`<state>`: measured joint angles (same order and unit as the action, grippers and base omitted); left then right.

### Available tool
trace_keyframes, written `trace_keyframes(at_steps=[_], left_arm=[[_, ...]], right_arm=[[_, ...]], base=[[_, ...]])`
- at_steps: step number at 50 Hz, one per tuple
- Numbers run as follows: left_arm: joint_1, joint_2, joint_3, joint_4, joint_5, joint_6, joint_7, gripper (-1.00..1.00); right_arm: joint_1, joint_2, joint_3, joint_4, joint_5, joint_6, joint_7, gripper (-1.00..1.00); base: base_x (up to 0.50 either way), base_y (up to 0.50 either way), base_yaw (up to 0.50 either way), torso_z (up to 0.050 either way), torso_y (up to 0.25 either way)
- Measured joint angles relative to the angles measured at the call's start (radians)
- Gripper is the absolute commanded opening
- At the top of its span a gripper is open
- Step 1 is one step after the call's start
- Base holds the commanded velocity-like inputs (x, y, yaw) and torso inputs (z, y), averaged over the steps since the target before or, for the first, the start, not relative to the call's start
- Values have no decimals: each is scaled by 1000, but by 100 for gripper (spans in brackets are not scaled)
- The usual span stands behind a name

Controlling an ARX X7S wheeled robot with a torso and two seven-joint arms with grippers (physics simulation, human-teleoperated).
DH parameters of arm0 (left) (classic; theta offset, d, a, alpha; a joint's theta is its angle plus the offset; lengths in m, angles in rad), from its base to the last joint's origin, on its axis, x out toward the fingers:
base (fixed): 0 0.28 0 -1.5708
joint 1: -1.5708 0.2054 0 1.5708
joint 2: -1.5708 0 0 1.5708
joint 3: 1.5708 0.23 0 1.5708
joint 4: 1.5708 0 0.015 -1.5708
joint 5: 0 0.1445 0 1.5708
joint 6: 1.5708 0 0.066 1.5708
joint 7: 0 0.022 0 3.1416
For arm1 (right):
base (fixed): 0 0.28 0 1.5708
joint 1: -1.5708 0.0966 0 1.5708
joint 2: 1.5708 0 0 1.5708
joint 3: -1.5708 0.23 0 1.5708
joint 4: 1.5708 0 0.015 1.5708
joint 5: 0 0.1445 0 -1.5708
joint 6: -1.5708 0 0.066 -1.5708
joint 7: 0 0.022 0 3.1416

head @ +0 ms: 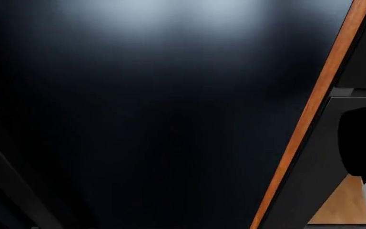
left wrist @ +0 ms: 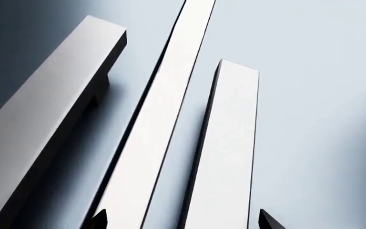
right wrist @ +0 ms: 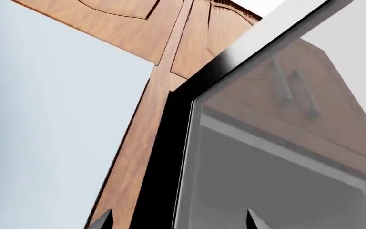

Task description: Close the microwave door

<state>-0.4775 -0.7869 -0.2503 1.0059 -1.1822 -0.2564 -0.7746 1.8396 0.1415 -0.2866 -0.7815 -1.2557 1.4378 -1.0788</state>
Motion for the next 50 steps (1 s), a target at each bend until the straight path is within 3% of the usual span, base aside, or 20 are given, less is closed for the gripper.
trace_keyframes(at_steps=[50], left_arm=[[9, -22, 18, 2, 12, 26, -16, 100]], right_arm=[[-37, 63, 298, 124, 219, -95, 112, 100]], base=[[0, 0, 0, 0, 0]])
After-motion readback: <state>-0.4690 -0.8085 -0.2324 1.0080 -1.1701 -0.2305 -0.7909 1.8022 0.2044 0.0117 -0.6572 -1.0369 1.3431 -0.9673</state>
